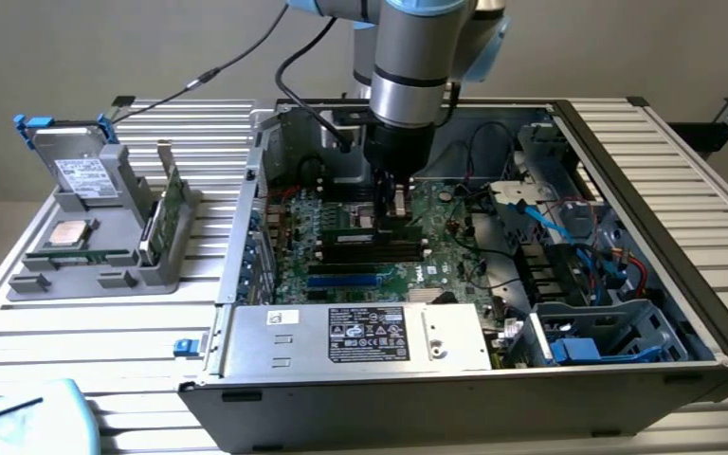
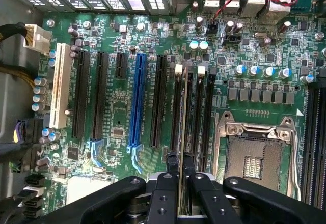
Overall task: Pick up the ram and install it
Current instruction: 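Insert the ram into the slot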
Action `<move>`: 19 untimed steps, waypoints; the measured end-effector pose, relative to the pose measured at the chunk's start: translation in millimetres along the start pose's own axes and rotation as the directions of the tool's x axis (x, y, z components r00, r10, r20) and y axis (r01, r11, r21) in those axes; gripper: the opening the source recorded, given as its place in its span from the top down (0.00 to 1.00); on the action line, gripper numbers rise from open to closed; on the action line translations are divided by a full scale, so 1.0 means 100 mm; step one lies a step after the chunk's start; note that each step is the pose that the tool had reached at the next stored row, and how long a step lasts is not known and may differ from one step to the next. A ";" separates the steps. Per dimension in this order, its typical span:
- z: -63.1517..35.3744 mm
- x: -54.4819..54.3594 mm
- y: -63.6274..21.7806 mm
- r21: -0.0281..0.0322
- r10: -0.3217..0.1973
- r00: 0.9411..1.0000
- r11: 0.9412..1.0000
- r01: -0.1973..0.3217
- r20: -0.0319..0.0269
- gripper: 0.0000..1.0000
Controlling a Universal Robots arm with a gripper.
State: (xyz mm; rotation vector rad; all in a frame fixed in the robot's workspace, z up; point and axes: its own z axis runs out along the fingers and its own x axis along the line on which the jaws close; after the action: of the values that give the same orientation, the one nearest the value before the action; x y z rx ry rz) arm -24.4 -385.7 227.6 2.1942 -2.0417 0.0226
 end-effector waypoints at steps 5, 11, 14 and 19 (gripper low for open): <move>0.013 0.00 0.000 -0.001 0.009 1.000 1.000 -0.009 0.000 0.86; 0.015 0.01 -0.001 -0.003 0.043 0.999 0.999 -0.043 0.003 0.86; 0.015 0.04 0.002 0.005 0.045 0.999 0.999 -0.045 0.004 0.86; 0.013 0.07 0.004 0.023 0.049 0.999 0.999 -0.049 0.014 0.86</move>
State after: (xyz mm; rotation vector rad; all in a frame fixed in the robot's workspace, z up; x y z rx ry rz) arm -24.4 -392.6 227.2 2.1635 -2.1125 0.0368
